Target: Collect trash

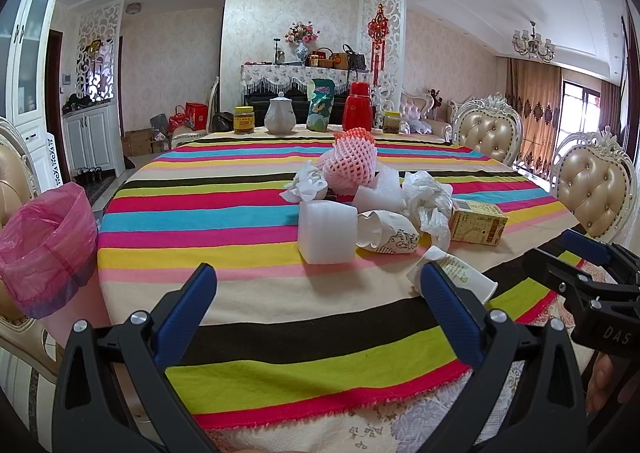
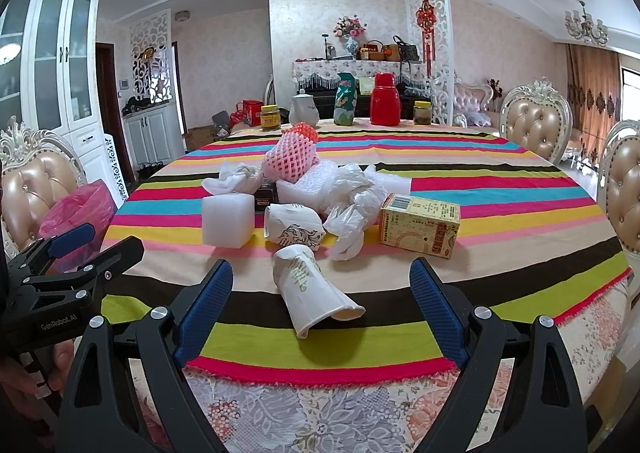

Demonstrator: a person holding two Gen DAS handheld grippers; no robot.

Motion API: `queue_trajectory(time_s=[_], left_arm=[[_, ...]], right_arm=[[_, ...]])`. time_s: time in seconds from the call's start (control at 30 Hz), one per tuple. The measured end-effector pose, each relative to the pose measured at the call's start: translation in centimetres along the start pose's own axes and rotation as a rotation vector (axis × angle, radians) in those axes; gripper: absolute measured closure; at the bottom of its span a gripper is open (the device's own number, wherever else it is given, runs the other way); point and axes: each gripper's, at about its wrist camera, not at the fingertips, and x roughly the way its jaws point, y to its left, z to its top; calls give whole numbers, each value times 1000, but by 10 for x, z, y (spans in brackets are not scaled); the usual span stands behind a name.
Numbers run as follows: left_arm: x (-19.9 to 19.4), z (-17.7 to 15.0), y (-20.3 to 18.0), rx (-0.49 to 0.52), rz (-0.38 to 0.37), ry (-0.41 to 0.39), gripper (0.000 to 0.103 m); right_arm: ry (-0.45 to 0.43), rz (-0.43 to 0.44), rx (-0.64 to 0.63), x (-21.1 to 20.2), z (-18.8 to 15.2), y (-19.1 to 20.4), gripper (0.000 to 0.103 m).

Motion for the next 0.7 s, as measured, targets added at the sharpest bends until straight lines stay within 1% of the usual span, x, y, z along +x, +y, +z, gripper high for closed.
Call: queue_trajectory(time_s=[0.7], left_arm=[[0, 2, -1, 2, 2, -9, 4]], right_arm=[[-2, 8, -2, 0, 1, 1, 18]])
